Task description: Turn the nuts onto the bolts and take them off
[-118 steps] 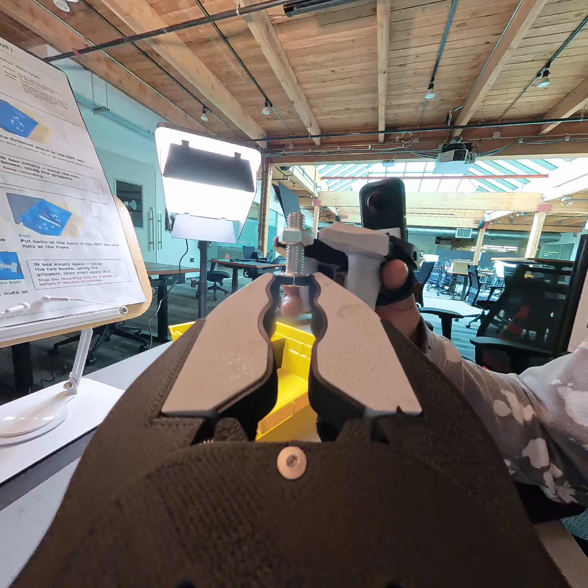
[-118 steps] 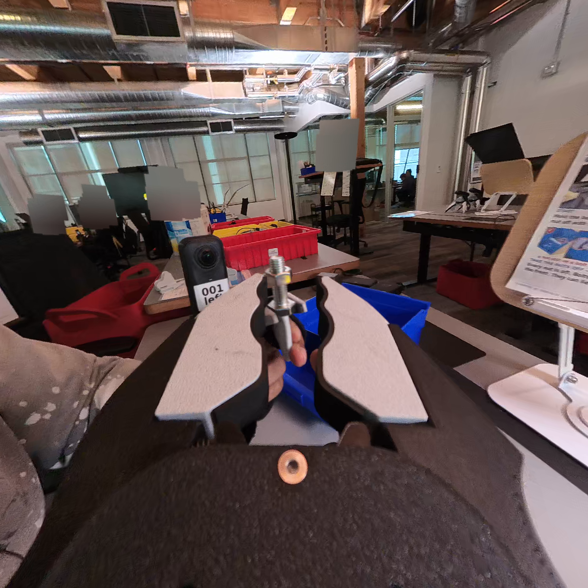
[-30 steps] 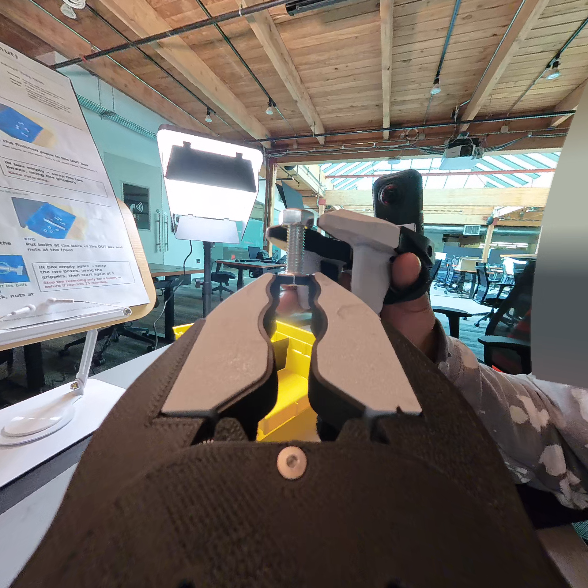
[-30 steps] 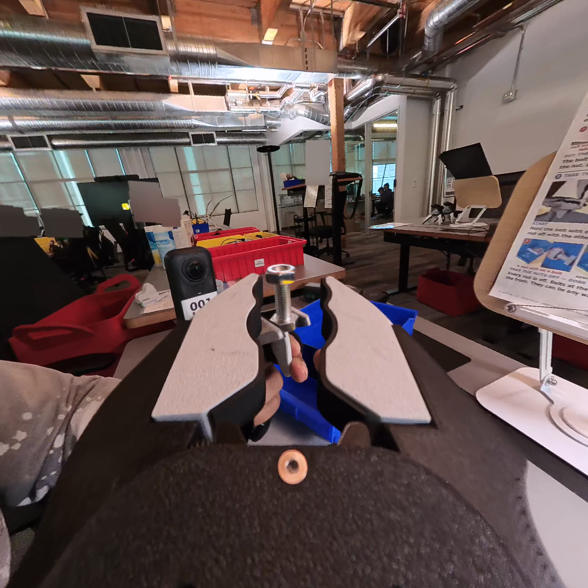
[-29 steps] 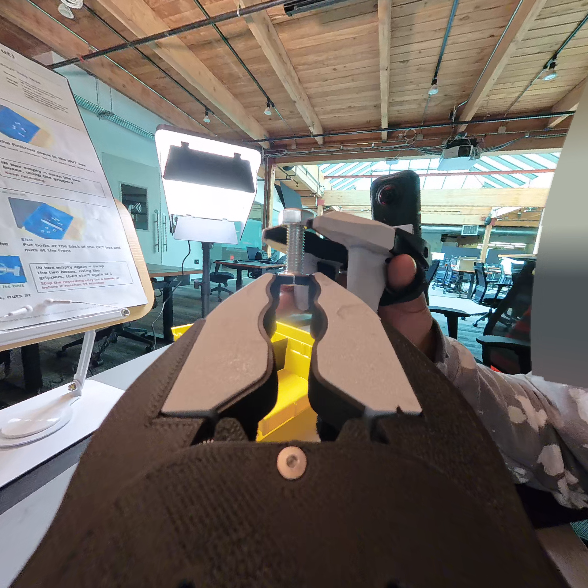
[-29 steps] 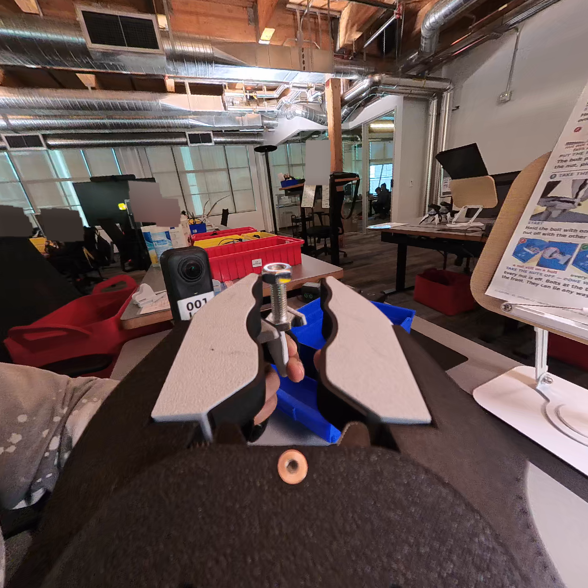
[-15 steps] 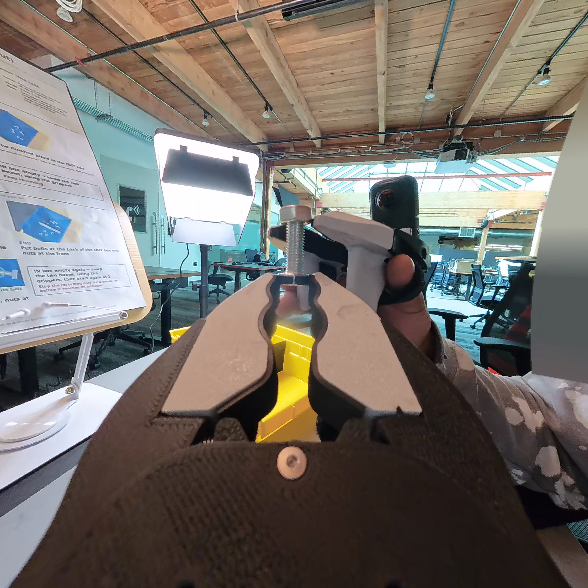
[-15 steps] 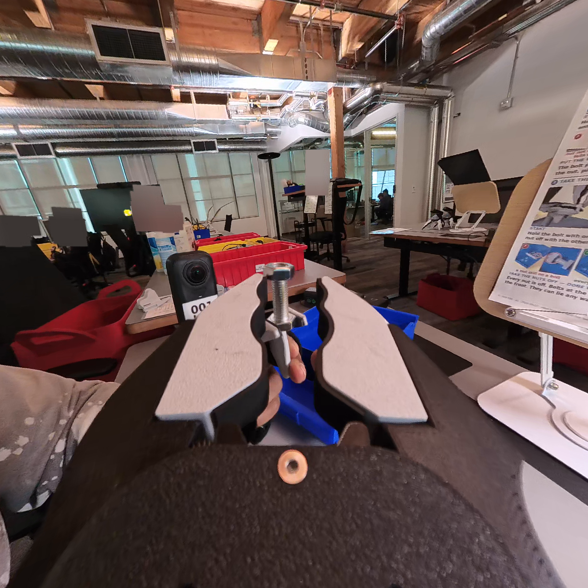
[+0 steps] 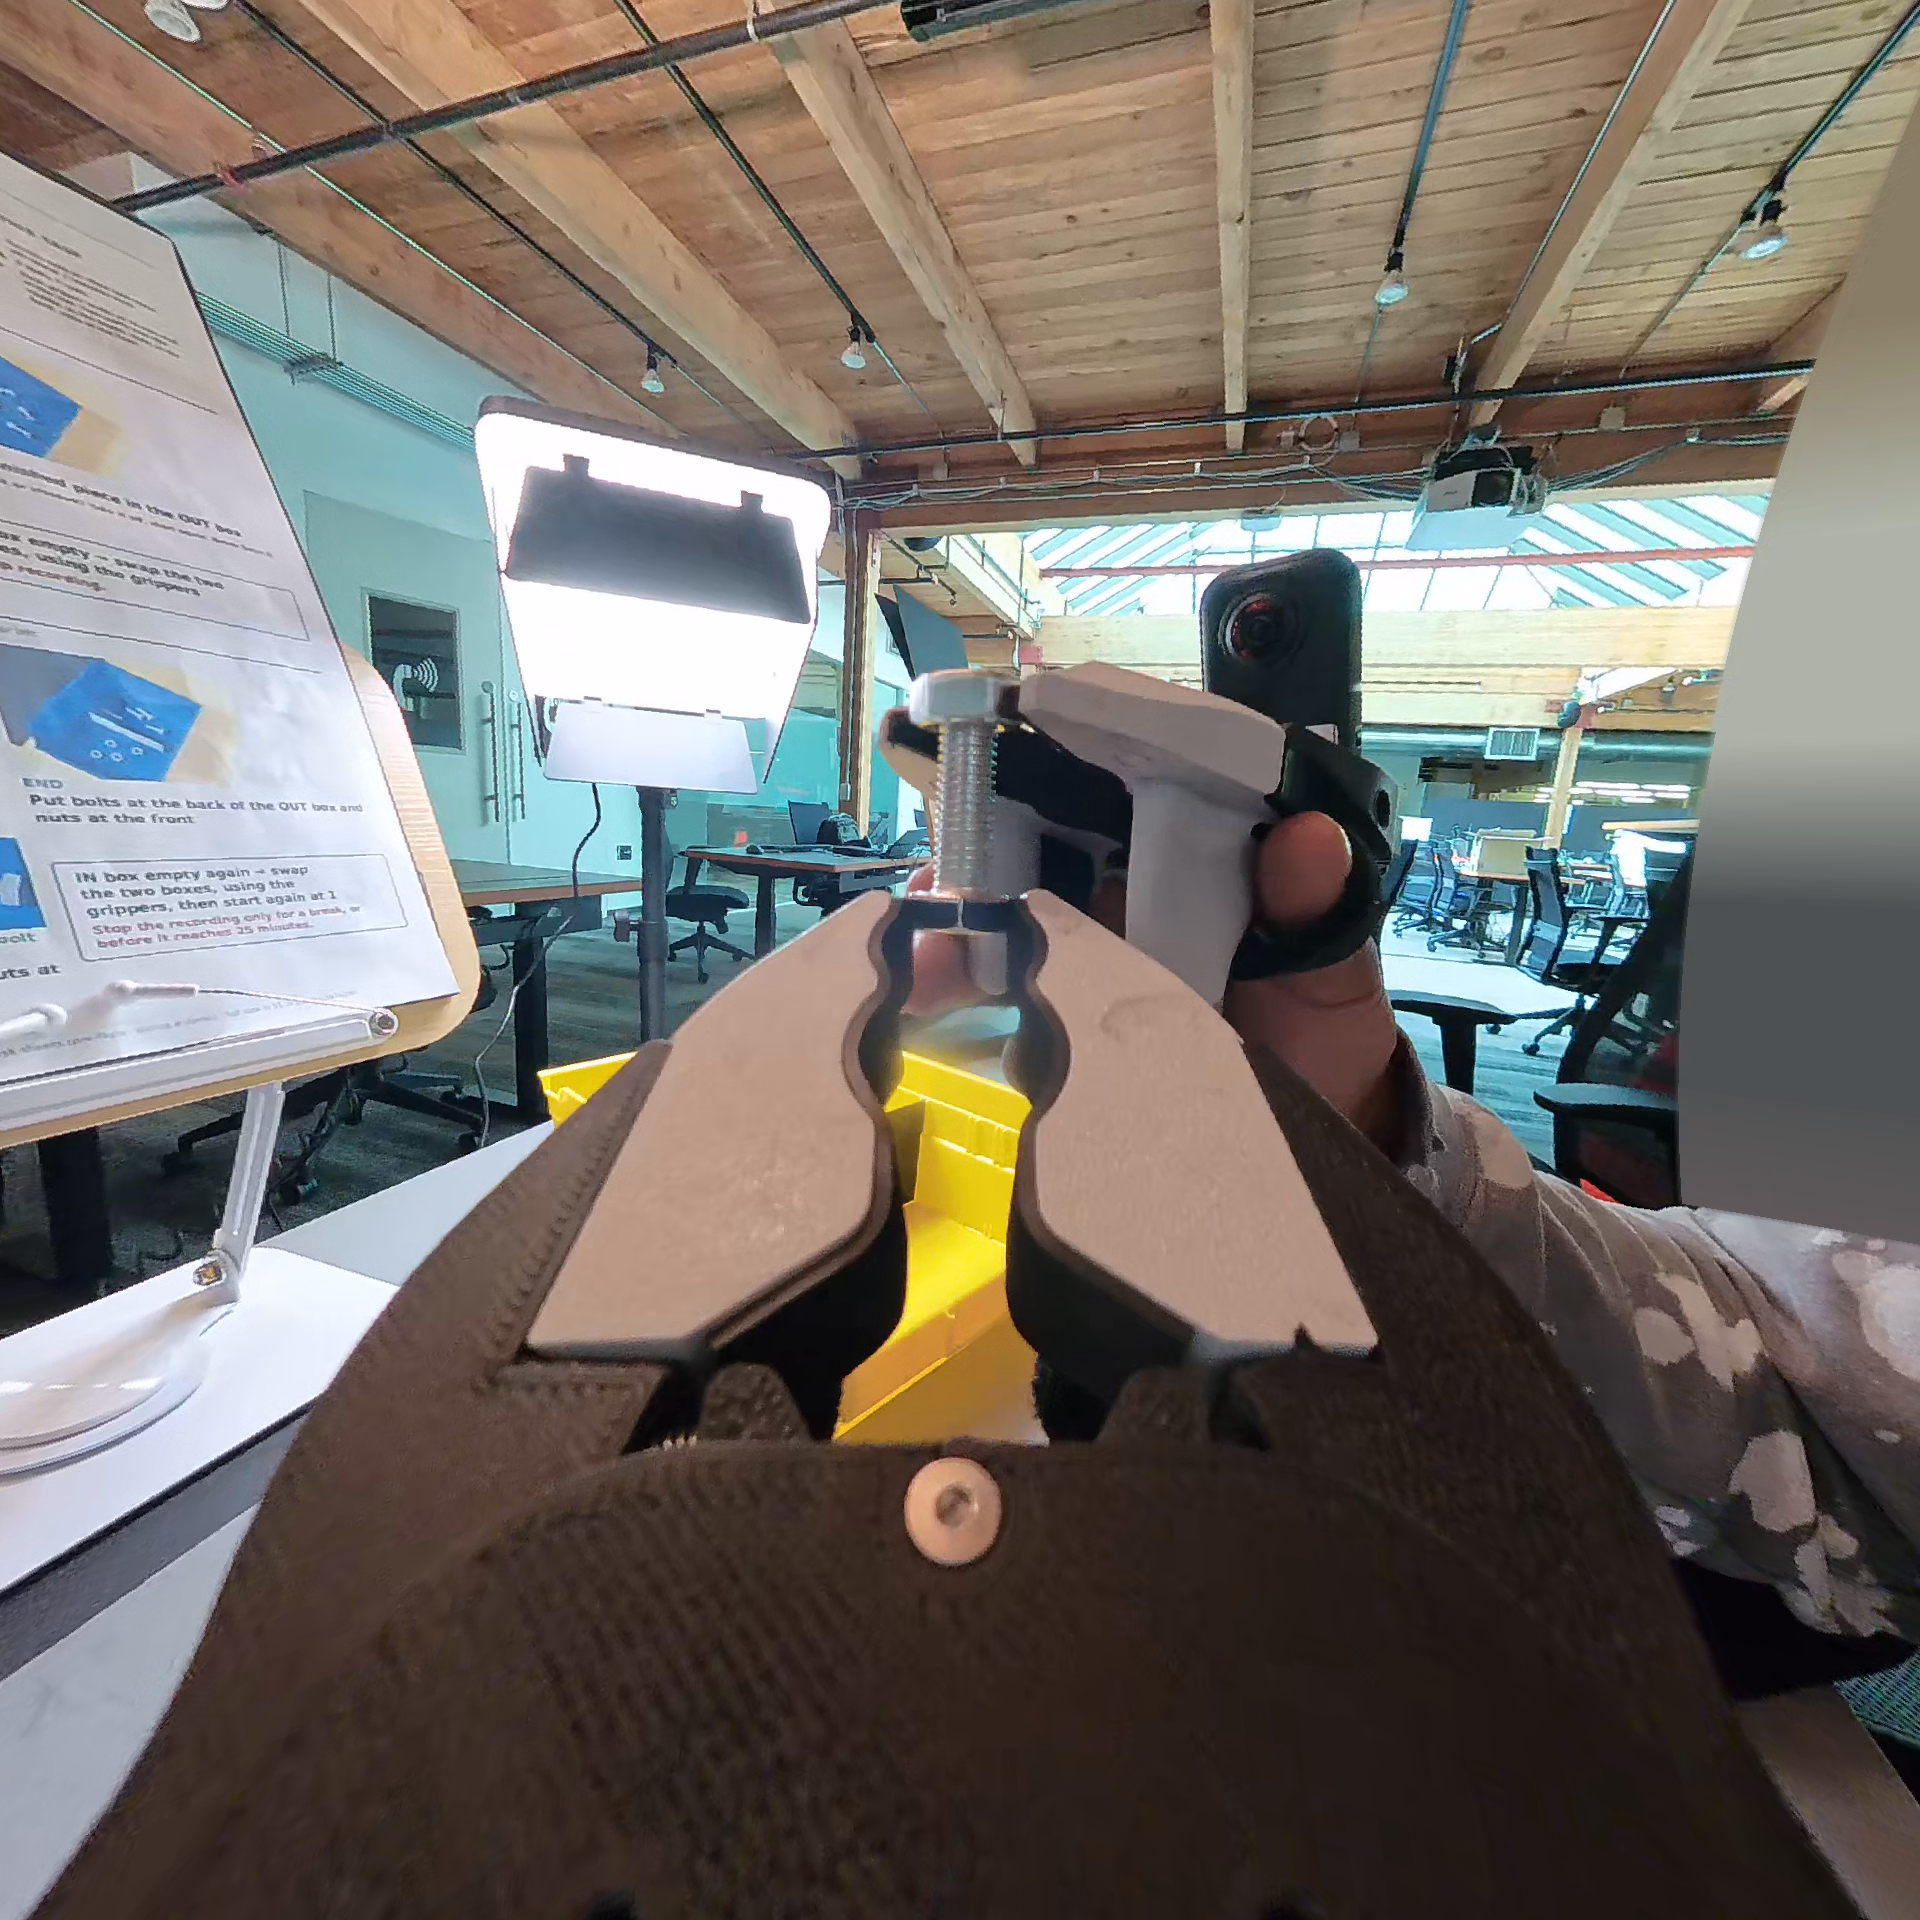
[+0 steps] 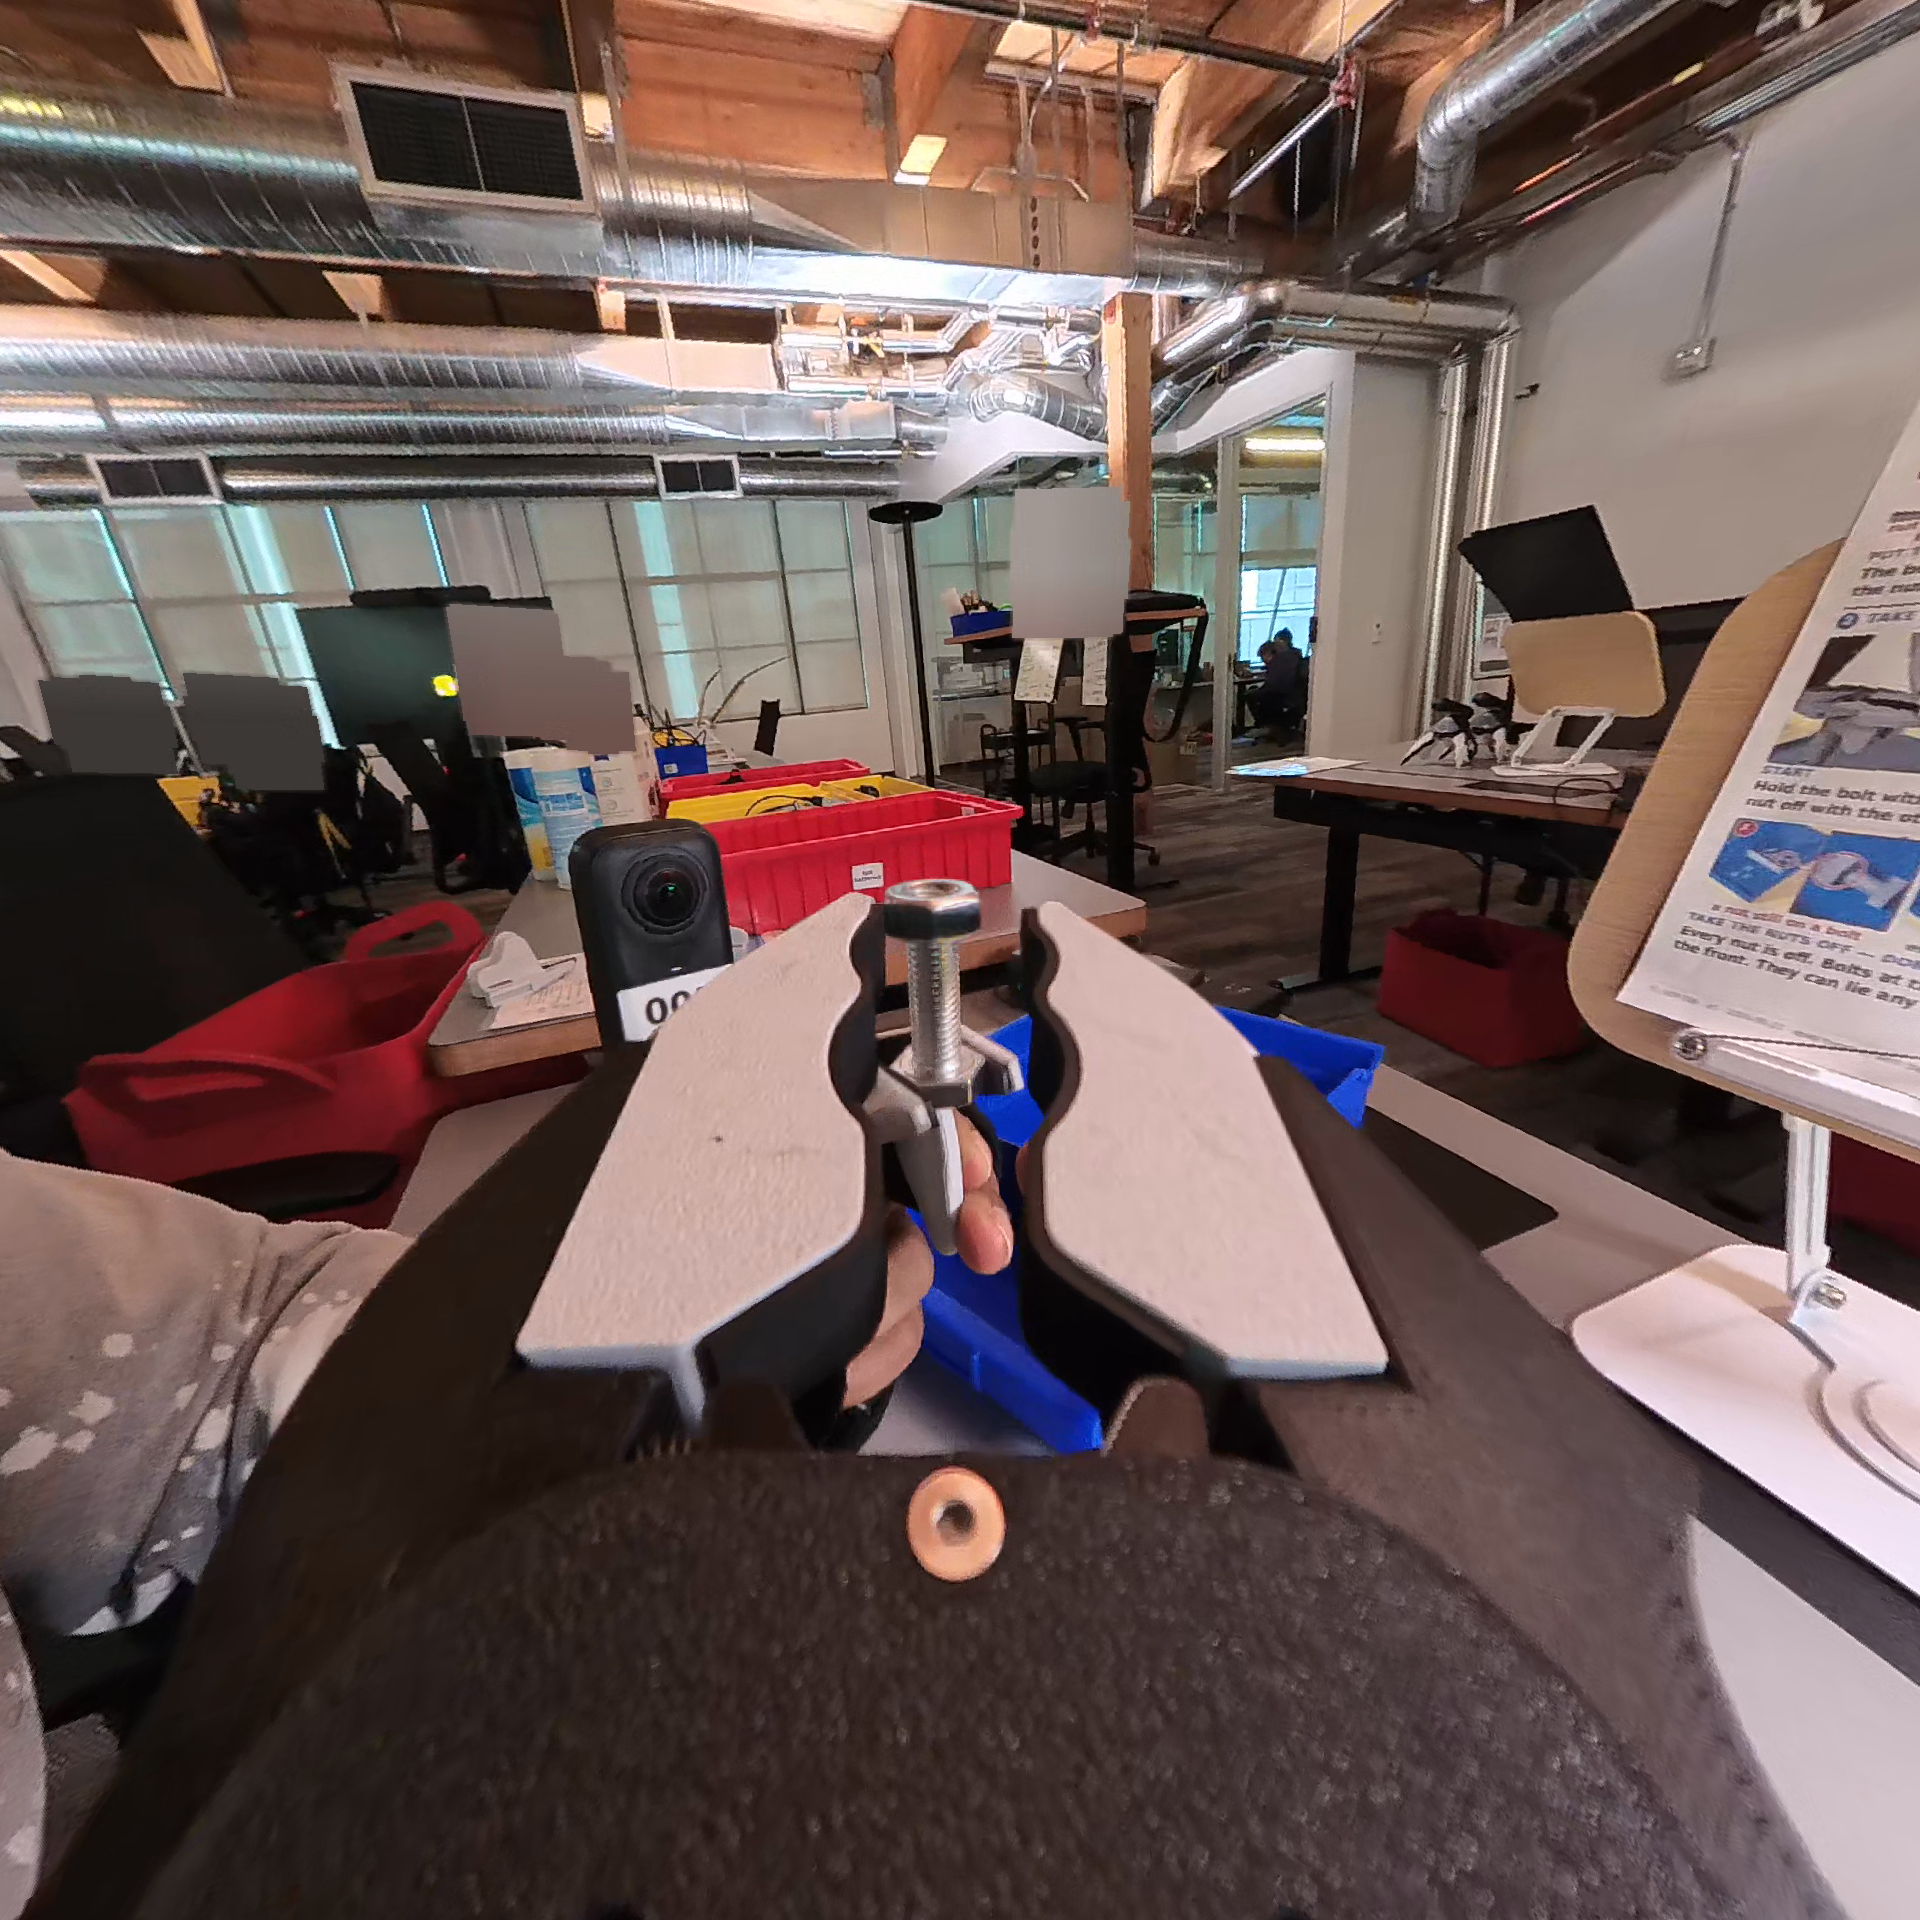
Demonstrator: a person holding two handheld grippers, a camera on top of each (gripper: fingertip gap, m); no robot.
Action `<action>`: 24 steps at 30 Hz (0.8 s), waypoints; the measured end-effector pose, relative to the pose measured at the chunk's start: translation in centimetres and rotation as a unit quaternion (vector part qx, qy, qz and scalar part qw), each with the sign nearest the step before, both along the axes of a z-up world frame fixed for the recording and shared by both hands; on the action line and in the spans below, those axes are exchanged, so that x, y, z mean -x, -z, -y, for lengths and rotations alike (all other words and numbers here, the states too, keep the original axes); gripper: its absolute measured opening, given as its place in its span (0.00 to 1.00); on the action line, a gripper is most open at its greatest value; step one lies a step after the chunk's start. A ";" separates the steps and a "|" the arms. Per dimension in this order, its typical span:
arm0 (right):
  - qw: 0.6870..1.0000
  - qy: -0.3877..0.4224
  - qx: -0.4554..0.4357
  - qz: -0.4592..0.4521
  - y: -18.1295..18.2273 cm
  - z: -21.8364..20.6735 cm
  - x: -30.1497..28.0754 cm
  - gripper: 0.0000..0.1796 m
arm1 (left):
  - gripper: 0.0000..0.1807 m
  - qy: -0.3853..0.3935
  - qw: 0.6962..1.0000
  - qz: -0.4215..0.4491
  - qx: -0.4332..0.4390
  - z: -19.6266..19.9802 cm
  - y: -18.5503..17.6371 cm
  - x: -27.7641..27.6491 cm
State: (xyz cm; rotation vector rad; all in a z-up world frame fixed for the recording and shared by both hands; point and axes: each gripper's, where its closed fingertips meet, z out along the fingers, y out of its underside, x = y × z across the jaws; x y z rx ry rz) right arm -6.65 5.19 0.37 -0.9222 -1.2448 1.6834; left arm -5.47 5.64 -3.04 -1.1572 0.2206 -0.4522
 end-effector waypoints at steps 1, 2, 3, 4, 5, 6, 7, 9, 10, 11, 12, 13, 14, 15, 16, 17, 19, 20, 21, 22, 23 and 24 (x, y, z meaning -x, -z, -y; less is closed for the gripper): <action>1.000 -0.003 0.002 -0.003 -0.1 0.0 -0.1 0.13 | 0.10 -0.001 1.000 0.001 -0.001 0.1 -0.1 0.1; 1.000 -0.005 0.002 -0.006 -0.2 0.0 -0.2 0.12 | 0.10 -0.001 1.000 0.000 -0.001 0.1 -0.1 0.2; 1.000 -0.007 0.000 -0.006 -0.2 0.0 -0.2 0.13 | 0.10 -0.001 1.000 0.000 -0.001 0.1 -0.1 0.2; 1.000 -0.010 -0.002 -0.004 -0.1 0.1 -0.2 0.15 | 0.10 0.000 1.000 -0.001 -0.001 0.1 -0.1 0.1; 1.000 -0.011 -0.004 -0.002 0.0 0.2 -0.1 0.15 | 0.10 0.001 1.000 -0.003 0.001 0.0 0.0 0.0; 1.000 -0.012 -0.005 -0.001 0.1 0.3 -0.1 0.16 | 0.10 0.002 1.000 -0.006 0.002 0.0 0.1 -0.1; 1.000 -0.013 -0.007 -0.001 0.1 0.4 0.0 0.16 | 0.10 0.004 1.000 -0.008 0.004 -0.1 0.2 -0.3; 1.000 -0.012 -0.011 0.001 0.3 0.5 0.1 0.15 | 0.10 0.006 1.000 -0.010 0.008 -0.3 0.4 -0.5; 1.000 -0.010 -0.014 0.001 0.3 0.5 0.0 0.11 | 0.10 0.007 1.000 -0.009 0.008 -0.3 0.5 -0.5; 1.000 -0.010 -0.019 0.002 0.3 0.4 0.0 0.11 | 0.10 0.009 1.000 -0.009 0.007 -0.2 0.5 -0.5; 1.000 -0.013 -0.024 0.004 0.3 0.3 -0.1 0.10 | 0.10 0.012 1.000 -0.010 0.009 -0.2 0.5 -0.5; 0.999 -0.020 -0.029 0.006 0.3 0.3 -0.3 0.10 | 0.10 0.016 1.000 -0.010 0.007 -0.2 0.4 -0.6; 0.999 -0.027 -0.035 0.004 0.2 0.3 -0.6 0.10 | 0.10 0.024 1.000 -0.010 0.006 -0.1 0.3 -0.8; 0.999 -0.035 -0.042 0.001 0.1 0.3 -0.8 0.10 | 0.10 0.035 0.999 -0.008 0.005 0.0 0.2 -1.0; 0.998 -0.043 -0.050 -0.003 0.0 0.4 -1.1 0.10 | 0.10 0.046 0.999 -0.005 0.004 0.1 0.2 -1.1; 0.997 -0.055 -0.058 -0.008 0.0 0.6 -1.3 0.10 | 0.10 0.063 0.998 -0.004 0.003 0.2 0.2 -1.4; 0.994 -0.087 -0.067 -0.016 0.1 0.9 -1.9 0.10 | 0.10 0.123 0.992 0.013 0.012 0.6 0.2 -2.2; 0.992 -0.104 -0.071 -0.020 0.2 1.1 -2.3 0.11 | 0.10 0.150 0.988 0.021 0.015 0.7 0.3 -2.5; 0.989 -0.124 -0.076 -0.024 0.3 1.3 -2.7 0.11 | 0.10 0.183 0.983 0.028 0.020 1.0 0.4 -3.0; 0.986 -0.144 -0.081 -0.029 0.4 1.6 -3.2 0.11 | 0.10 0.223 0.974 0.041 0.027 1.3 0.5 -3.5; 0.982 -0.163 -0.085 -0.032 0.4 1.9 -3.6 0.11 | 0.10 0.255 0.965 0.051 0.028 1.6 0.5 -3.9; 0.978 -0.185 -0.090 -0.034 0.6 2.2 -4.1 0.11 | 0.10 0.285 0.956 0.056 0.031 2.0 0.7 -4.5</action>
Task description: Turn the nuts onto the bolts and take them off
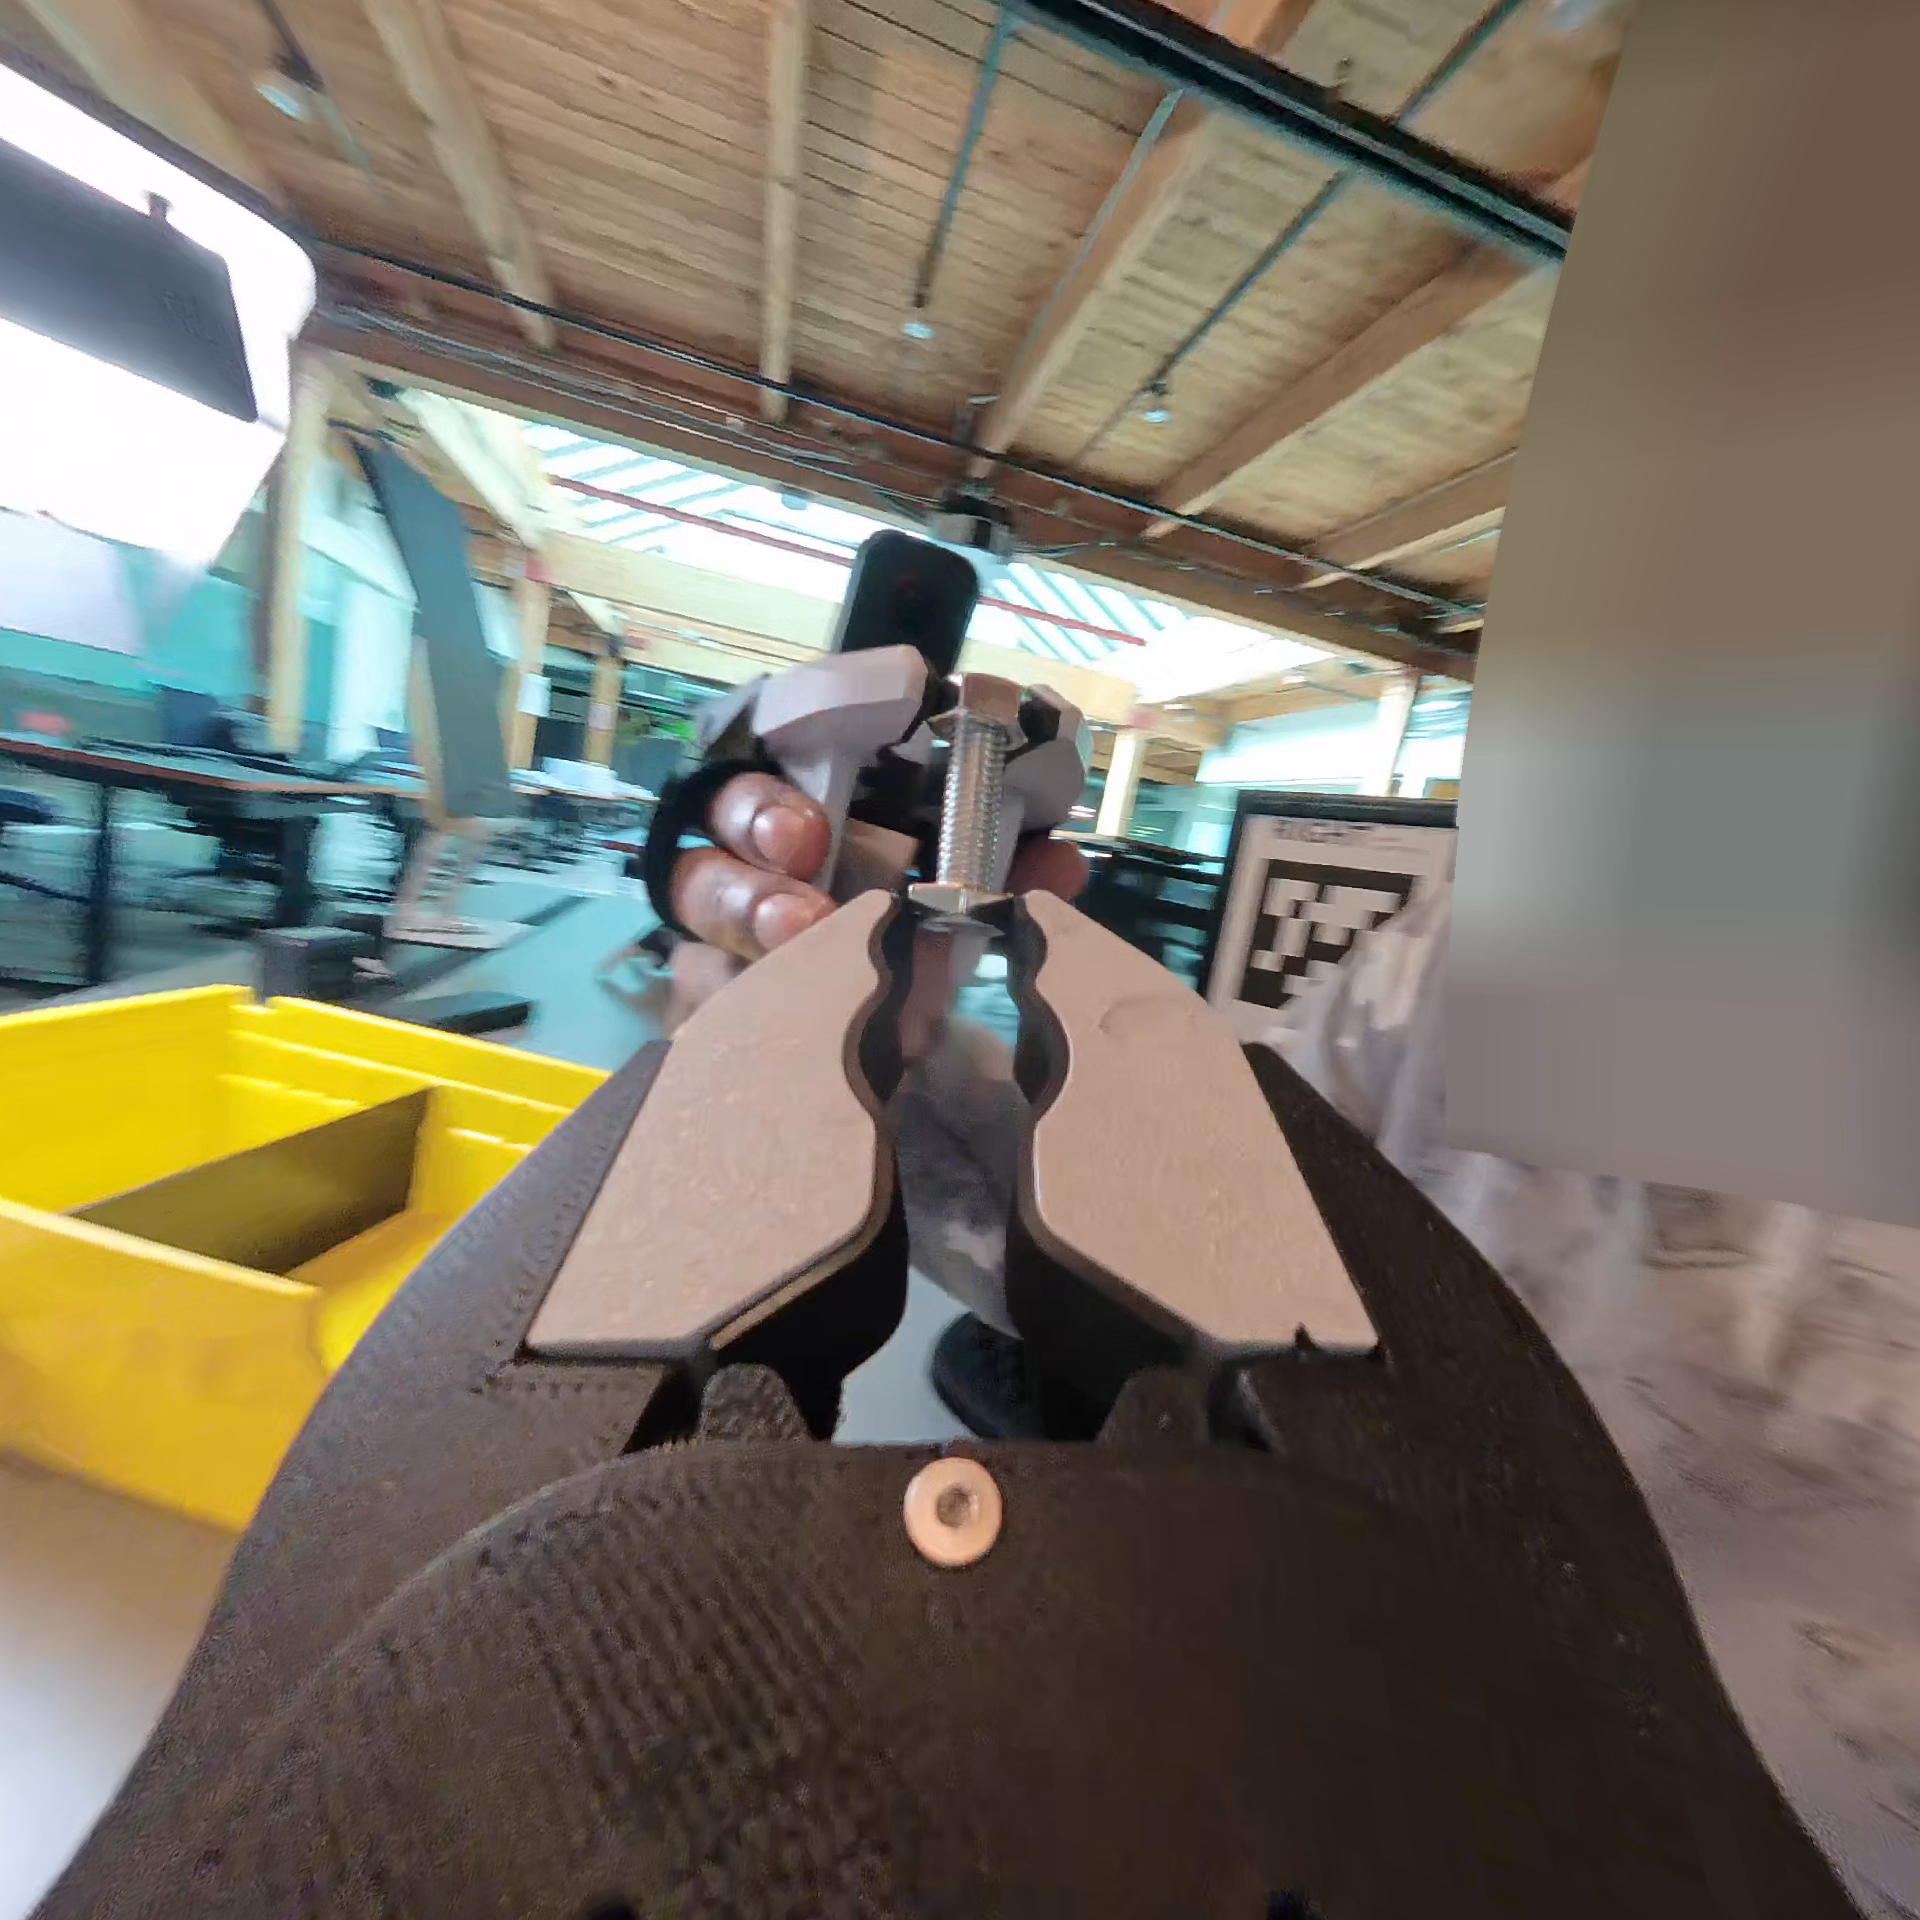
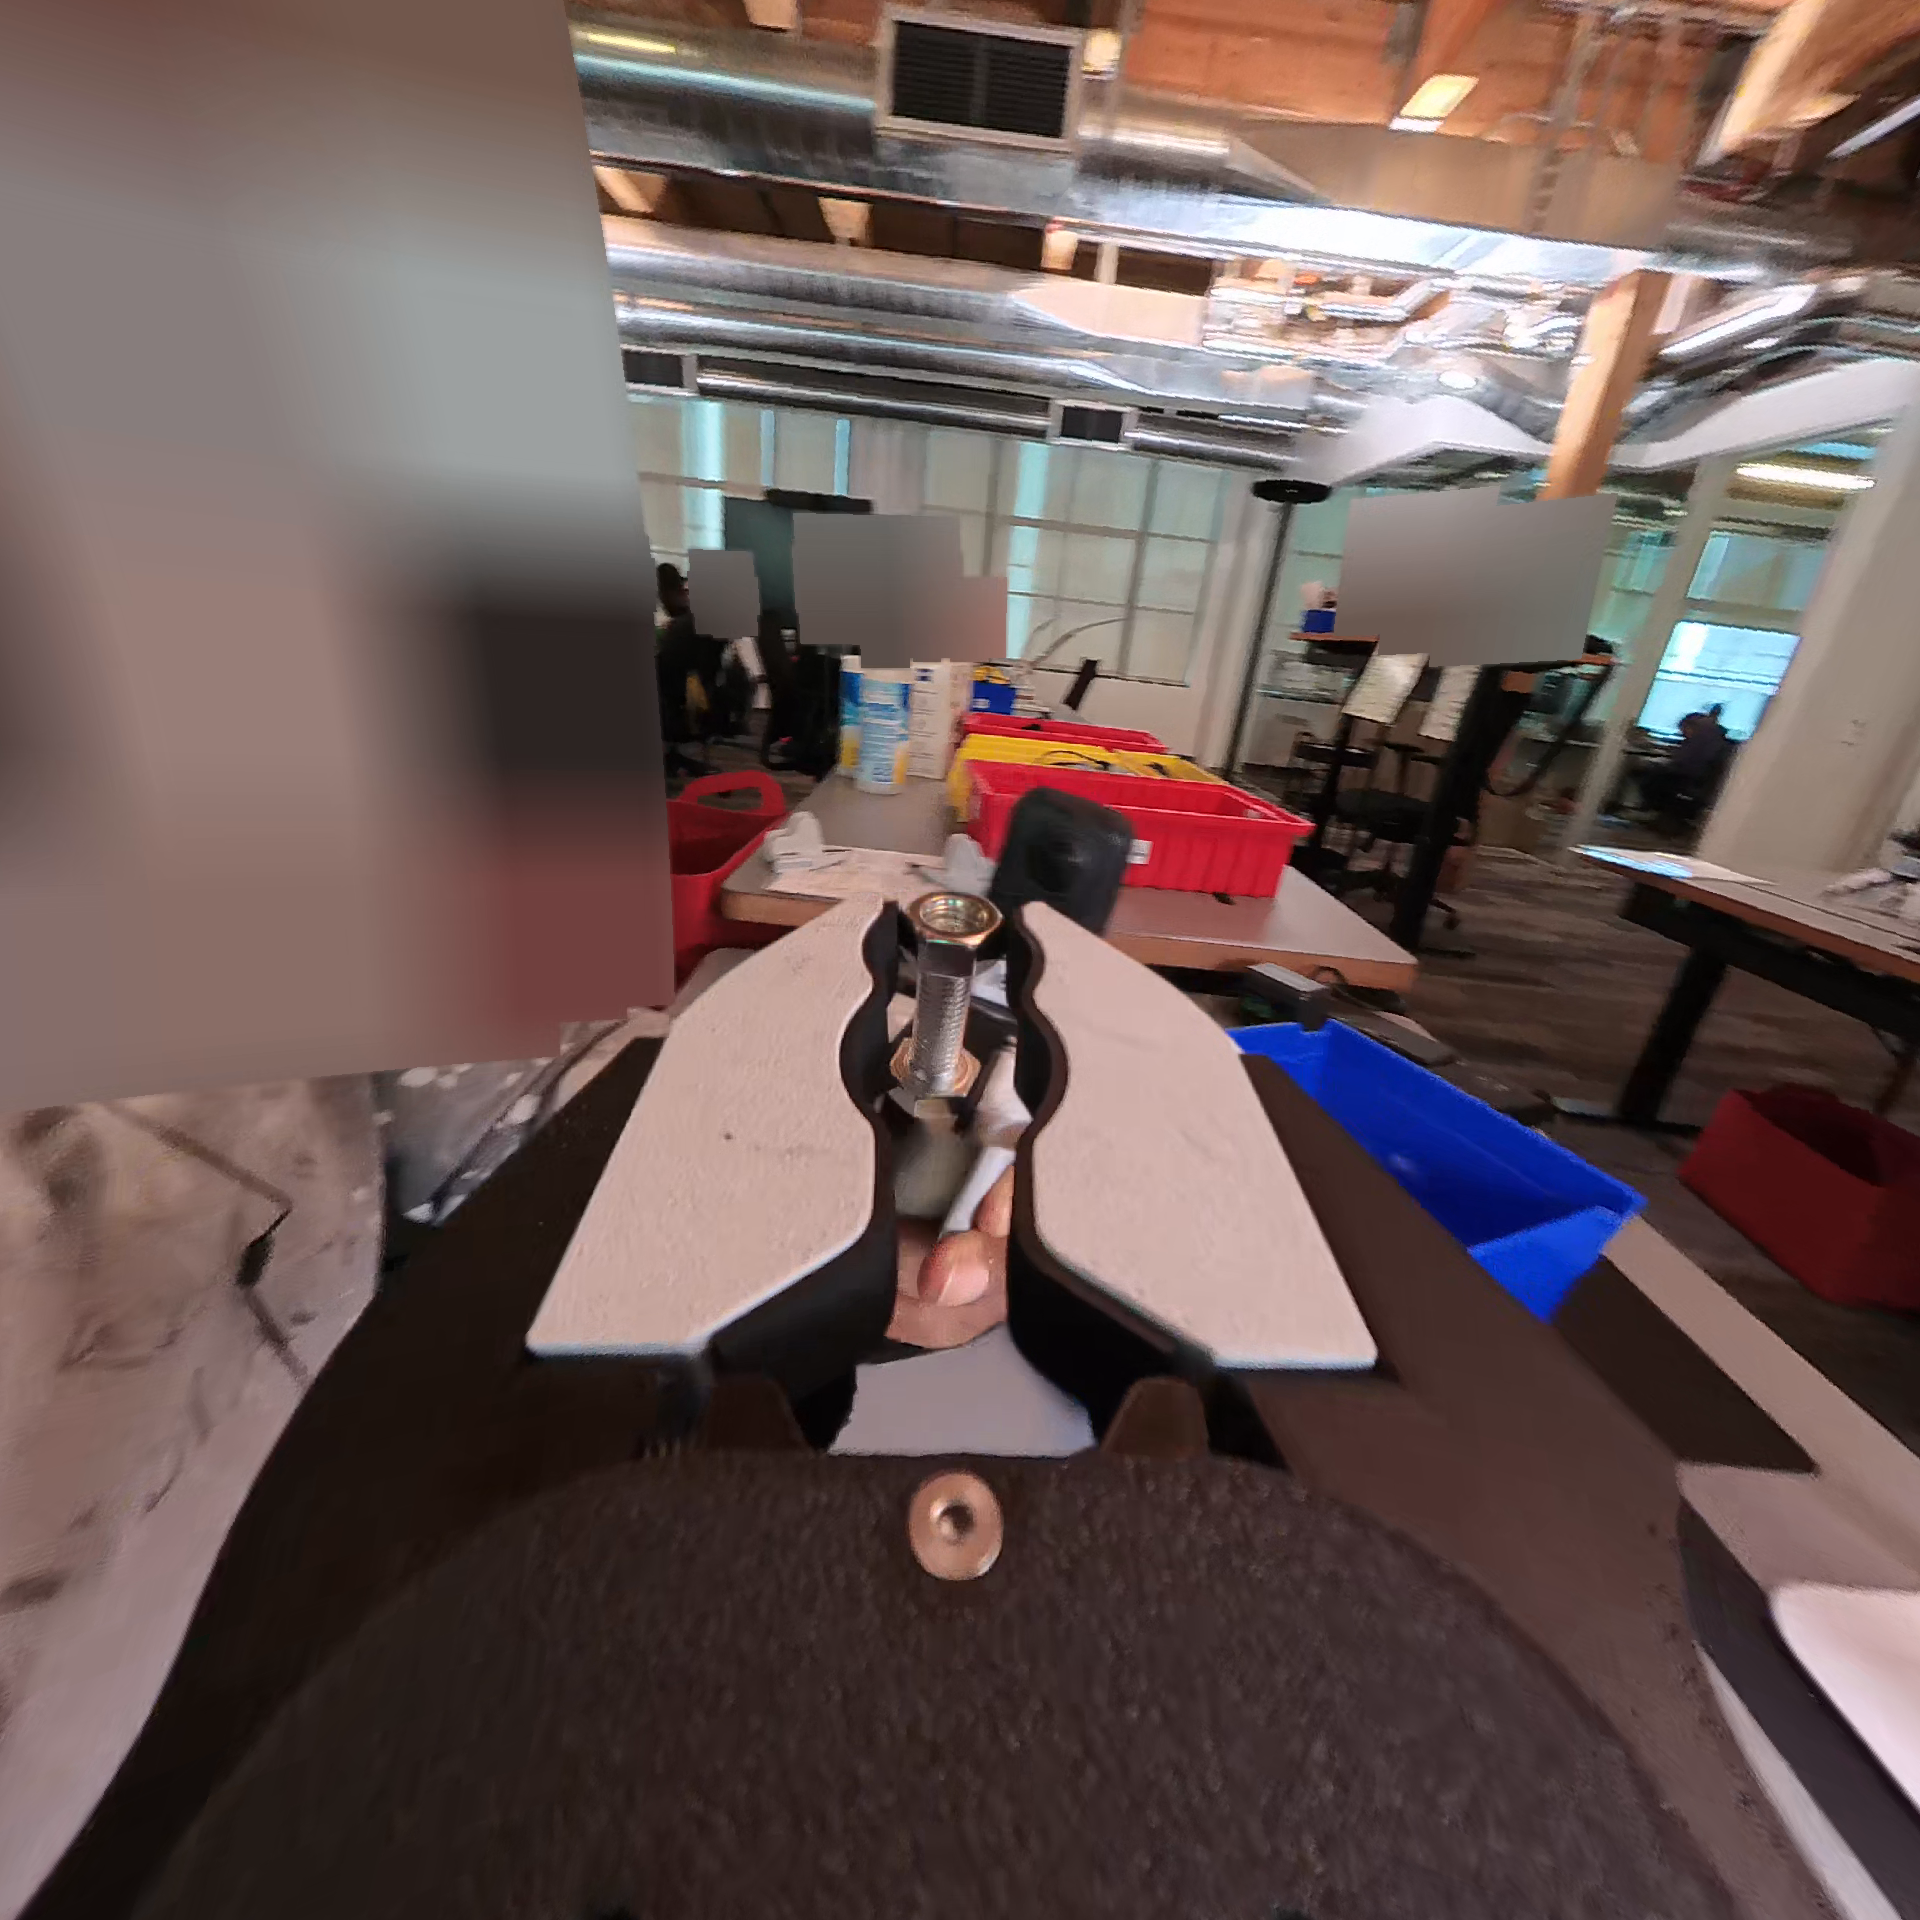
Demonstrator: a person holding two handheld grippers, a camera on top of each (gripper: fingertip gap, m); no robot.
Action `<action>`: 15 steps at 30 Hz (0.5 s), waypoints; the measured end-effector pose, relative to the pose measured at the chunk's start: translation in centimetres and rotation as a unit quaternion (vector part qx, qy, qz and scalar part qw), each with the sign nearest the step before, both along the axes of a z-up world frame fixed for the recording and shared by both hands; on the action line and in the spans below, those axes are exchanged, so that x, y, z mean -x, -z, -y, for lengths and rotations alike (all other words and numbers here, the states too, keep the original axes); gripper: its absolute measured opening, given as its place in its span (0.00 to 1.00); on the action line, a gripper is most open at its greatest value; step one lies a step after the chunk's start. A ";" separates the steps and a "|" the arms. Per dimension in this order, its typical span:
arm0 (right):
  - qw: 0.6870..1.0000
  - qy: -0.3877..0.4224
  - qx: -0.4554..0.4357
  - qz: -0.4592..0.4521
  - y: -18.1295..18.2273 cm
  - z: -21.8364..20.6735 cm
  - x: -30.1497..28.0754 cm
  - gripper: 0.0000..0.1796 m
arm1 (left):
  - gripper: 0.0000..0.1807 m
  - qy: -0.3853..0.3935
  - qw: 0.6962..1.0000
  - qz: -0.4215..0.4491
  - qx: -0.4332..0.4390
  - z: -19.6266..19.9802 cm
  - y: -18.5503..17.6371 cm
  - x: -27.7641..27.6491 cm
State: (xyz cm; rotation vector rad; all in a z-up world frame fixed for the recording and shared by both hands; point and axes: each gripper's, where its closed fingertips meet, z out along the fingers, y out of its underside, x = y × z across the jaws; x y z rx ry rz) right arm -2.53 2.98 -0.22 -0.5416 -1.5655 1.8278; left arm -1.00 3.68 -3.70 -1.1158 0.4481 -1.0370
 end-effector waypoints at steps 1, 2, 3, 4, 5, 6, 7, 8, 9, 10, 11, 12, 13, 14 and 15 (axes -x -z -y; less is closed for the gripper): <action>1.000 -0.025 -0.004 0.001 0.2 0.4 -0.6 0.11 | 0.10 0.034 0.999 0.005 0.004 0.4 0.1 -0.6; 0.999 -0.048 -0.007 0.003 0.3 0.6 -1.1 0.11 | 0.10 0.062 0.998 0.012 0.006 0.7 0.3 -1.1; 0.997 -0.072 -0.011 0.007 0.6 0.9 -1.7 0.11 | 0.10 0.093 0.995 0.019 0.010 1.0 0.5 -1.7; 0.995 -0.095 -0.013 0.012 0.8 1.2 -2.2 0.10 | 0.10 0.121 0.992 0.027 0.011 1.4 0.6 -2.1; 0.993 -0.116 -0.014 0.017 1.0 1.4 -2.7 0.10 | 0.10 0.143 0.989 0.035 0.012 1.7 0.8 -2.5; 0.991 -0.133 -0.015 0.022 1.3 1.5 -3.0 0.11 | 0.10 0.161 0.986 0.039 0.015 1.8 1.0 -2.9; 0.989 -0.144 -0.017 0.027 1.5 1.5 -3.3 0.11 | 0.10 0.166 0.985 0.040 0.015 1.8 1.2 -3.2; 0.988 -0.149 -0.017 0.030 1.6 1.4 -3.5 0.11 | 0.10 0.161 0.986 0.038 0.016 1.7 1.4 -3.4; 0.988 -0.147 -0.013 0.033 1.7 1.1 -3.4 0.11 | 0.10 0.151 0.988 0.037 0.016 1.4 1.5 -3.3; 0.989 -0.142 -0.007 0.036 1.6 0.9 -3.2 0.11 | 0.10 0.142 0.989 0.039 0.013 1.3 1.4 -3.1; 0.991 -0.132 -0.001 0.037 1.5 0.5 -2.9 0.12 | 0.10 0.134 0.990 0.041 0.006 1.3 1.2 -2.8; 0.992 -0.122 0.006 0.035 1.4 0.2 -2.6 0.12 | 0.10 0.115 0.992 0.042 0.001 1.0 1.1 -2.4; 0.993 -0.115 0.011 0.032 1.3 -0.1 -2.5 0.12 | 0.10 0.095 0.995 0.040 -0.003 0.8 1.0 -2.0; 0.994 -0.109 0.016 0.030 1.1 -0.3 -2.3 0.13 | 0.10 0.078 0.996 0.039 -0.007 0.6 0.8 -1.6; 0.994 -0.101 0.019 0.029 1.0 -0.5 -2.1 0.14 | 0.10 0.056 0.997 0.044 -0.010 0.3 0.7 -1.1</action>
